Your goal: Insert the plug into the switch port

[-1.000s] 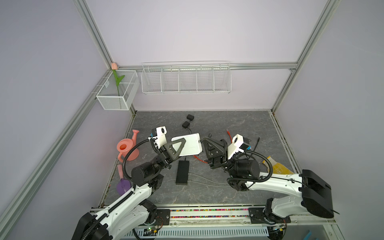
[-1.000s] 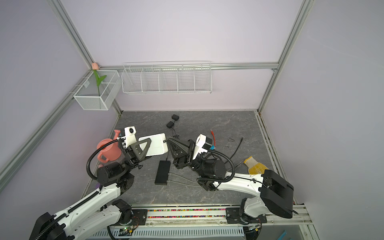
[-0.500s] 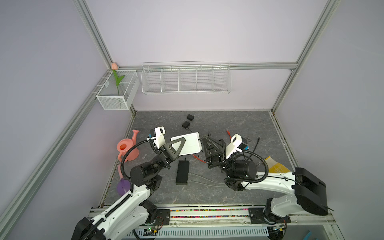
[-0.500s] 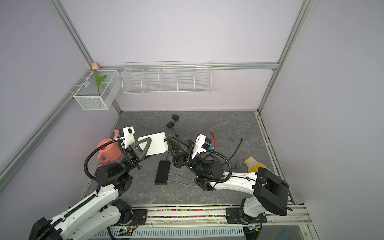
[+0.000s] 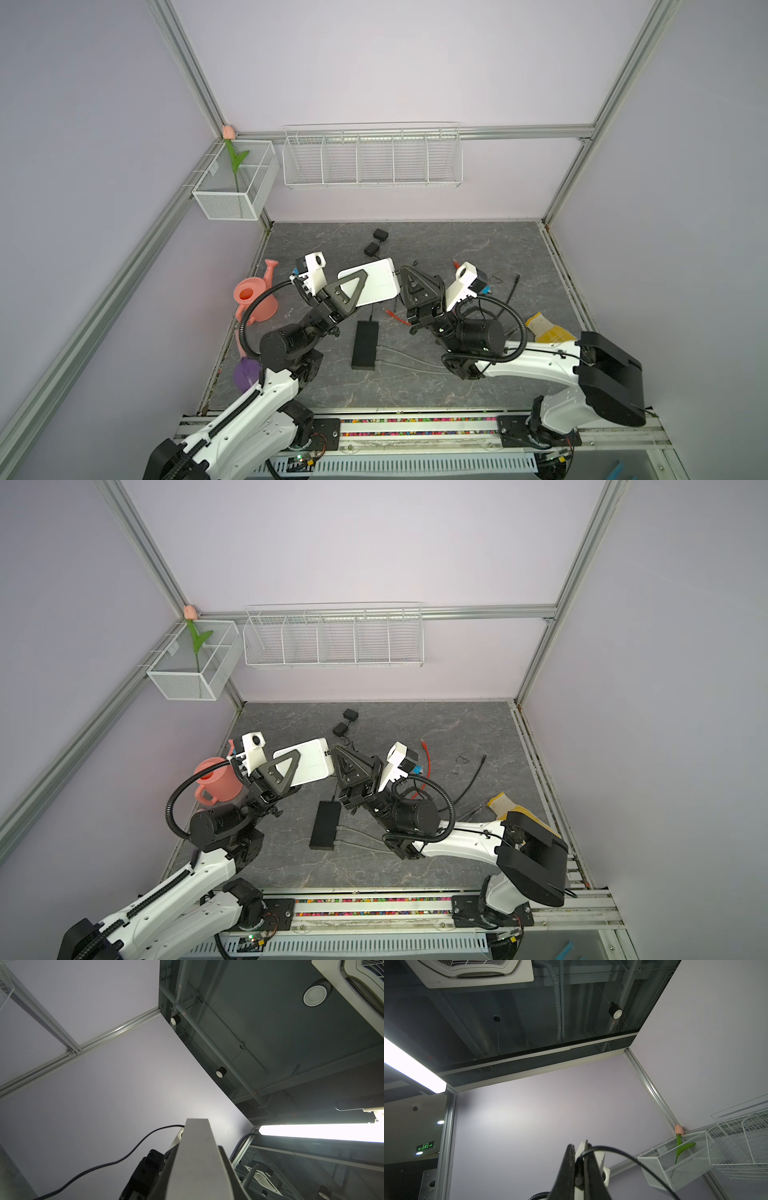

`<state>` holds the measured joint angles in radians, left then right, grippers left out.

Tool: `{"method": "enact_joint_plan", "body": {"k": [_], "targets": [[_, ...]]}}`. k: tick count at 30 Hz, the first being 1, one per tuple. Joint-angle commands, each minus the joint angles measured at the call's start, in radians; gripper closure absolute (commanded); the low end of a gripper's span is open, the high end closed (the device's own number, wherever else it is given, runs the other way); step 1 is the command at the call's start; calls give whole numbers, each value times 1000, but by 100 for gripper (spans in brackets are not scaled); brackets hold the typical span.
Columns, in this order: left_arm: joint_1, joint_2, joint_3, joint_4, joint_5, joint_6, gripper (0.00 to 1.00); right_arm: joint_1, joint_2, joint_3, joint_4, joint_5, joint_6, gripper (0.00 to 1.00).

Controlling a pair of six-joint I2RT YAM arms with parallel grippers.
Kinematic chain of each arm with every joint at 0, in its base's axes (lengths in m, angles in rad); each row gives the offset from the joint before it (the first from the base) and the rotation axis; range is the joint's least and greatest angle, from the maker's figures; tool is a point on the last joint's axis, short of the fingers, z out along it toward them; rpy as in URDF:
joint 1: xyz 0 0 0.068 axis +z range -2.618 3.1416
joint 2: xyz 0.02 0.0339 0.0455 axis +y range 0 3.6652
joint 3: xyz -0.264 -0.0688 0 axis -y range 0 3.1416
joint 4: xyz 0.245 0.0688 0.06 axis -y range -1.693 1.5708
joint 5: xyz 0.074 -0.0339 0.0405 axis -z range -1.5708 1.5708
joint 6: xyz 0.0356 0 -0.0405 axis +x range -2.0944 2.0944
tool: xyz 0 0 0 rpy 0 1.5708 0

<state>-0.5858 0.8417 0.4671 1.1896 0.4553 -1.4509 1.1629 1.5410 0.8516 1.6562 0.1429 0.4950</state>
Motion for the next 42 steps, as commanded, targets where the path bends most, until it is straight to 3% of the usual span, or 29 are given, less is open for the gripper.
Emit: {"method": "enact_joint_plan", "body": {"k": [1,18,42], "targets": [[-39,-34,37,10,150,30,100,57,170,-64,-222,-122,35,94],[-39,-50,36,-12,182,45,100,74,240,-75,-225,-141,75,94],[-39,-44,68,-41,319,45,100,101,274,-71,-322,-199,111,94]]}}
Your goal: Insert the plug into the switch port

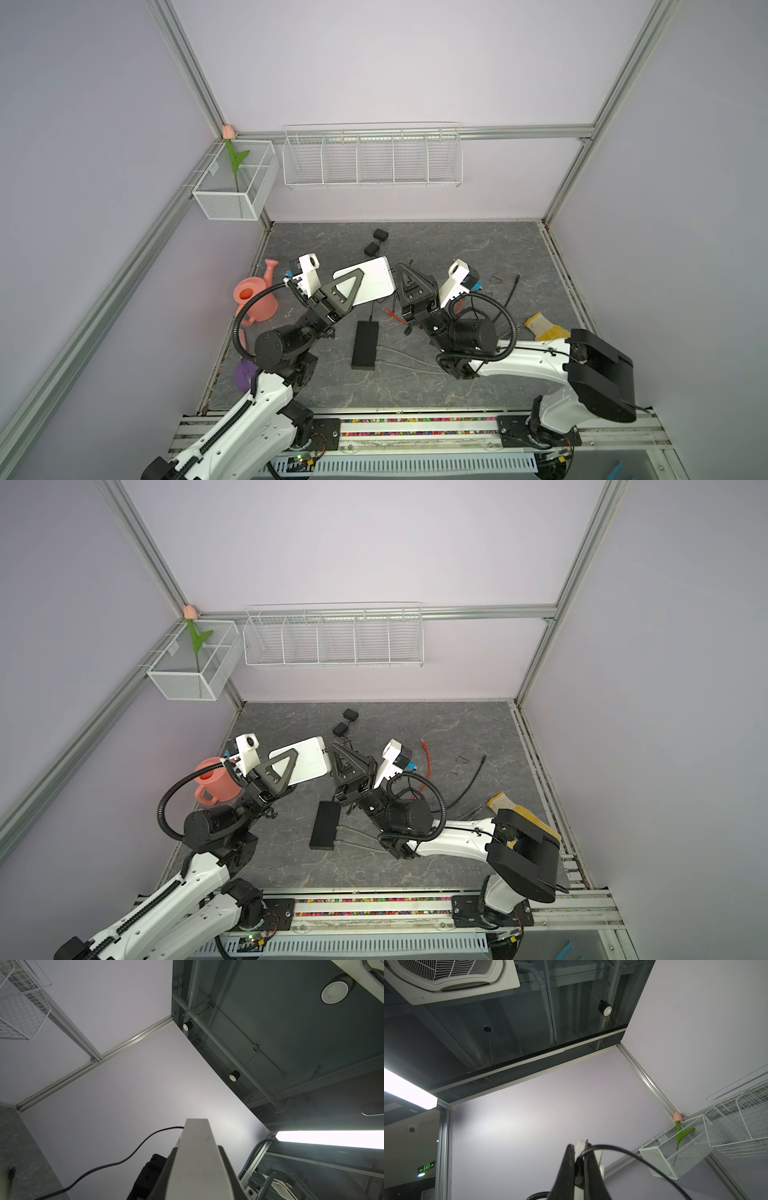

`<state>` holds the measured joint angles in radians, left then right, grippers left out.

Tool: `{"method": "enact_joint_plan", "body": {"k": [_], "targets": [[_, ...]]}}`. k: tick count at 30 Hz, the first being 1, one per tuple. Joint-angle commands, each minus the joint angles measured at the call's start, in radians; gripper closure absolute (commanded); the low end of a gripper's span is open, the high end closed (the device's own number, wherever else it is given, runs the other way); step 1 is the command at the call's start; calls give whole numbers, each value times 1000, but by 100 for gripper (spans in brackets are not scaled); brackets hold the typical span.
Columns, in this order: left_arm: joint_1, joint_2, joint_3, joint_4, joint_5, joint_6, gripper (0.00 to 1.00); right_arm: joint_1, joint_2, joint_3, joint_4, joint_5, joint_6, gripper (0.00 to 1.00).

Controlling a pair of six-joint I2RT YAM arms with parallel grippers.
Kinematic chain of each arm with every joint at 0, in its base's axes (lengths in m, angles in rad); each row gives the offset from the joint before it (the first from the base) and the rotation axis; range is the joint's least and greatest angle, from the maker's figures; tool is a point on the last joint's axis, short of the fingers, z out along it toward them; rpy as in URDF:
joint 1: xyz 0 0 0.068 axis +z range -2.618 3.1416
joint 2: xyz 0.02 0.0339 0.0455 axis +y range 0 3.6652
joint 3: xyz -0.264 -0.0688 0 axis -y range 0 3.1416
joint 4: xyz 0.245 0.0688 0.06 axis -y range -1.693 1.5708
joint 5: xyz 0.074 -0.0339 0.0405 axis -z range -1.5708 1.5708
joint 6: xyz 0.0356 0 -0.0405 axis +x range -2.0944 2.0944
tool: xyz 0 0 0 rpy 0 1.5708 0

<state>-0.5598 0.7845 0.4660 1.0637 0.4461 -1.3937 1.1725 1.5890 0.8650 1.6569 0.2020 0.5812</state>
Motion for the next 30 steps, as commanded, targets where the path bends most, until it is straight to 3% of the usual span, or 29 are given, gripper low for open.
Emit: {"method": "enact_joint_plan", "body": {"k": [1,11,30], "targets": [[-65,15,71,84,331,-13,100,94,228,-86,-328,-259,25,93],[-66,29,74,110,330,-25,100,117,273,-119,-284,-244,65,94],[-65,23,66,101,368,-39,100,156,292,-98,-398,-268,63,93]]}}
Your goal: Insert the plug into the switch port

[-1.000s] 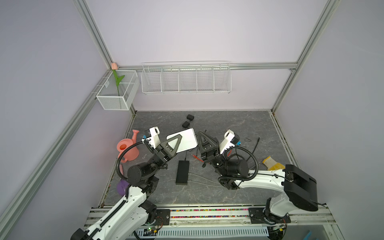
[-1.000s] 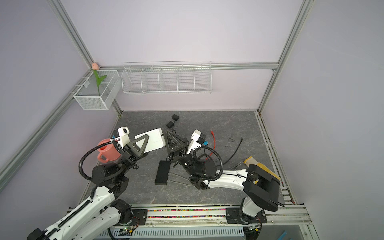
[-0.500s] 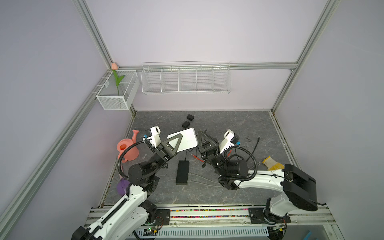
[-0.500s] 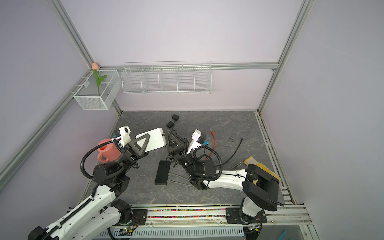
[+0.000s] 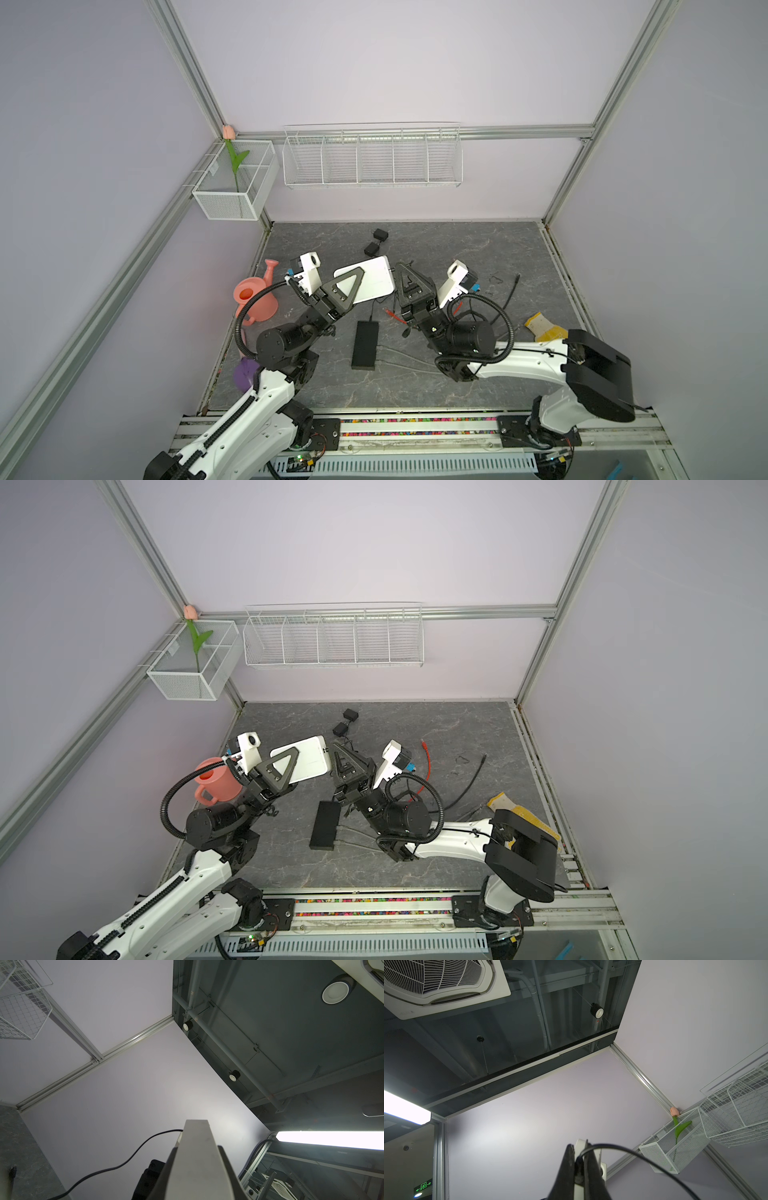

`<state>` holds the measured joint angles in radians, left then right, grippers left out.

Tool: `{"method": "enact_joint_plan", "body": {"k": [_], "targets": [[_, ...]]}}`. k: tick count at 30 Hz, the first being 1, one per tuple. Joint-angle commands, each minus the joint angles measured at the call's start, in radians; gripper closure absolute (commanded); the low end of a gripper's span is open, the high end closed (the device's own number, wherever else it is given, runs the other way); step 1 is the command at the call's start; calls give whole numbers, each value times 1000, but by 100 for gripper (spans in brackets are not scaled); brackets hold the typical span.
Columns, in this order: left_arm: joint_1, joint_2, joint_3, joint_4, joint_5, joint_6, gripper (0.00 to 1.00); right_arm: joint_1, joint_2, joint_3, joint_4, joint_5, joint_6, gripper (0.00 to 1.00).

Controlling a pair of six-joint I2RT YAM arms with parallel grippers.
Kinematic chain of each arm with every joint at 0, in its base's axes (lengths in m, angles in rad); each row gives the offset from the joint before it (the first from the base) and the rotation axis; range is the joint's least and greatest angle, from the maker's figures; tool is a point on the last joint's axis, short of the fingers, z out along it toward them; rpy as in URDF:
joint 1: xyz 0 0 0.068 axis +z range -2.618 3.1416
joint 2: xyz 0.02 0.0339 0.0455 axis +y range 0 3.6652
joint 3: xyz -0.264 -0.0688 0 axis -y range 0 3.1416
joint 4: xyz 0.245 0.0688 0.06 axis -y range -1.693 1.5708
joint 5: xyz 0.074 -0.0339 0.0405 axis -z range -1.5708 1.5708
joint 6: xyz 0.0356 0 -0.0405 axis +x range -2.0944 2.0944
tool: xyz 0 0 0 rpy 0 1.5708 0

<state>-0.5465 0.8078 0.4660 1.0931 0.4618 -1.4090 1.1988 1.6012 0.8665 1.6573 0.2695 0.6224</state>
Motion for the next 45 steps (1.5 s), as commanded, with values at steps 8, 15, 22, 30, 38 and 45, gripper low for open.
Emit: {"method": "enact_joint_plan", "body": {"k": [8,15,22,30,38,45], "targets": [[-79,-1,62,64,365,-24,100,139,290,-68,-466,-357,15,94],[-80,1,69,48,374,-5,100,146,293,-76,-508,-343,17,94],[-81,4,86,30,394,1,100,155,316,-55,-569,-338,16,93],[-81,6,93,18,394,12,100,184,336,-37,-645,-325,7,93],[-83,13,99,23,398,15,100,209,363,-31,-672,-299,19,93],[-82,7,99,19,404,19,100,223,370,-22,-765,-279,26,94]]}}
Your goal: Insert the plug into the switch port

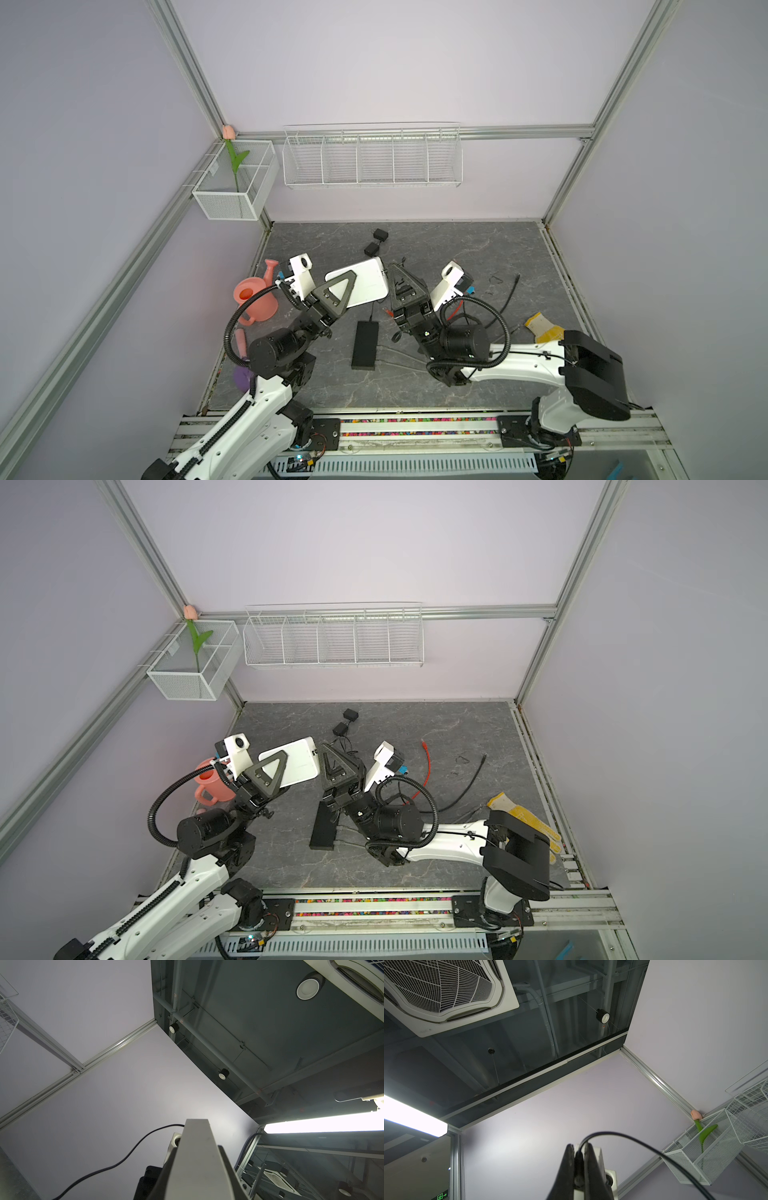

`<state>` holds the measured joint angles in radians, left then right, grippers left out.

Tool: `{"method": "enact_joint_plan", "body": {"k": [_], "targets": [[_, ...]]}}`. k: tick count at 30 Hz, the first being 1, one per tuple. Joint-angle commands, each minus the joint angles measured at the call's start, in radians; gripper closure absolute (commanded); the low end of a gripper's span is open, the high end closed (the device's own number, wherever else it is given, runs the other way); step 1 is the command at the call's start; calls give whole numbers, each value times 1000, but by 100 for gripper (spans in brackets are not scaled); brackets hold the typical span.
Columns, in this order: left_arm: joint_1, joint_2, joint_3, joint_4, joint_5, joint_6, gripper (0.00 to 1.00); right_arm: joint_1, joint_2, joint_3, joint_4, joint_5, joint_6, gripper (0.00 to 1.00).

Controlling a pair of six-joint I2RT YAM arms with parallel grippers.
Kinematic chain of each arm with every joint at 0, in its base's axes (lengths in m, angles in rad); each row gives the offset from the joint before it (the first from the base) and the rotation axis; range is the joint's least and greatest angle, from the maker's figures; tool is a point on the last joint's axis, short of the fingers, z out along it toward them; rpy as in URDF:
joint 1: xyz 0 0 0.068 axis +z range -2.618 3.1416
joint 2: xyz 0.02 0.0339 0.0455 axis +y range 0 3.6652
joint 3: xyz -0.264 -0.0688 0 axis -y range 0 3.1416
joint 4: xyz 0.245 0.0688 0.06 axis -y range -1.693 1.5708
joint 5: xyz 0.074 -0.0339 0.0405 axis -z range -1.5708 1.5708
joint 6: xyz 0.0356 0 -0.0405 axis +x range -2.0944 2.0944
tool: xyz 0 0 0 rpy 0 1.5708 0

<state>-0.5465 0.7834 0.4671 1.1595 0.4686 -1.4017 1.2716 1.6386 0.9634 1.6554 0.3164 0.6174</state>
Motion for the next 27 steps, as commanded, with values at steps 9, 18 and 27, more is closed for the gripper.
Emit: {"method": "enact_joint_plan", "body": {"k": [9,18,27], "targets": [[-81,-24,103,-212,418,98,100,130,231,-186,-833,-316,-10,93],[-67,-81,99,-305,423,149,100,99,58,-204,-1044,-356,-142,87],[-51,-49,105,-245,444,115,100,86,55,-225,-1003,-399,-129,93]]}}
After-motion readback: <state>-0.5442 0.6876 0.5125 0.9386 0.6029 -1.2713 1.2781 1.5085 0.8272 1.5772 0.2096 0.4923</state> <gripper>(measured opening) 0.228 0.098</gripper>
